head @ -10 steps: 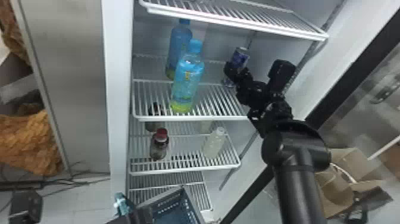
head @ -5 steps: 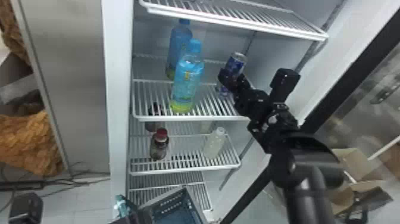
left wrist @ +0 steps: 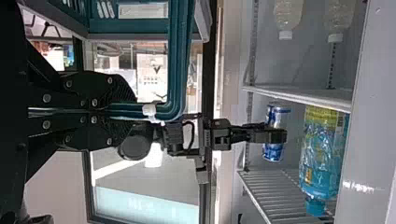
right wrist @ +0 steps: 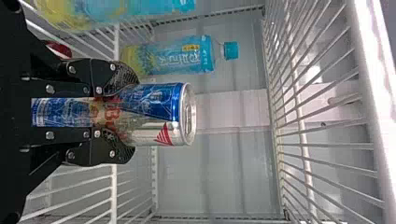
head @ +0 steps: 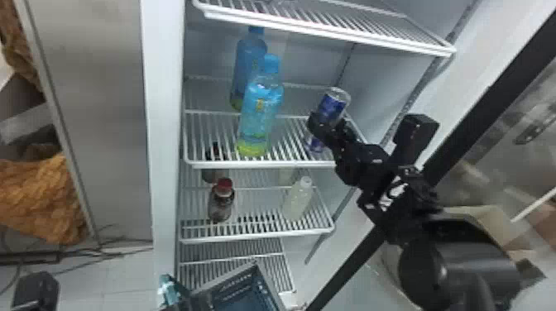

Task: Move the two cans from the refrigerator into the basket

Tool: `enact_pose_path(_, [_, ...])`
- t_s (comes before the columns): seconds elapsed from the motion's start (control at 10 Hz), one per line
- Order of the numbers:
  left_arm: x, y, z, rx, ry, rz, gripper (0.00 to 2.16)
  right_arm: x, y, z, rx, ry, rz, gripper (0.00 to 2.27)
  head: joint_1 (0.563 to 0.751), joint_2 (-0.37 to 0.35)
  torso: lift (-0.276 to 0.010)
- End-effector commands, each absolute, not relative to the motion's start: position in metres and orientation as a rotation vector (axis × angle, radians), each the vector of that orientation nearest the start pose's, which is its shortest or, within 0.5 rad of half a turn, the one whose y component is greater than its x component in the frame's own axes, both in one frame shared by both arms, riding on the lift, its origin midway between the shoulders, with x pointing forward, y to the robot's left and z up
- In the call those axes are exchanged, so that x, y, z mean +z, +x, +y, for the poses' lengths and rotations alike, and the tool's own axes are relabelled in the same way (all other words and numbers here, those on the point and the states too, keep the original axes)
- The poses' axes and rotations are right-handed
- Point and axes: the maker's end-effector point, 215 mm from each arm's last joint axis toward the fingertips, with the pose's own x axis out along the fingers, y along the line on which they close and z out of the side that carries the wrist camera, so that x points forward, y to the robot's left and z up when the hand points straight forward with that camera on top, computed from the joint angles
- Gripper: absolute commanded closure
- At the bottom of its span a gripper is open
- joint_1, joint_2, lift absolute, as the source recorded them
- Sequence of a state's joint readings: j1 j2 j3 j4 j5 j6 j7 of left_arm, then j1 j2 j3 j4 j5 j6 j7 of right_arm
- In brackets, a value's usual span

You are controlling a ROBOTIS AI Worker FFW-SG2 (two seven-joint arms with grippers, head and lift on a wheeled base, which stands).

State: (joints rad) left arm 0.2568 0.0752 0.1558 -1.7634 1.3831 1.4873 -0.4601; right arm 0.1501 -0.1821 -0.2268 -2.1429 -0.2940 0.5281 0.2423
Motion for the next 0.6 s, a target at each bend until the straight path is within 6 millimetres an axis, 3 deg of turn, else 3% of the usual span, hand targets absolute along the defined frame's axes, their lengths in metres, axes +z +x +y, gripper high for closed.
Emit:
enact_pose_path(0.0, [-0.346,0.274,0.006,-1.151,-1.429,0.974,1.2,-0.235,0.519,-0.287,0.188,0.057,0.069,1.28,0.695,-0.35,-0.035])
enact_pose_path(0.2, [-0.347,0.273,0.006,-1.15,-1.432,0.975,1.2,-0.225,0.489,-0.279,0.206,0.027,0.075,1.28,0.695,-0.35,-0.035])
enact_pose_path(0.5, [-0.349,0.271,0.006,-1.145,-1.432,0.98,1.2,-0.228,0.444,-0.262,0.242,0.029,0.131,1.28,0.695,-0.35,-0.035])
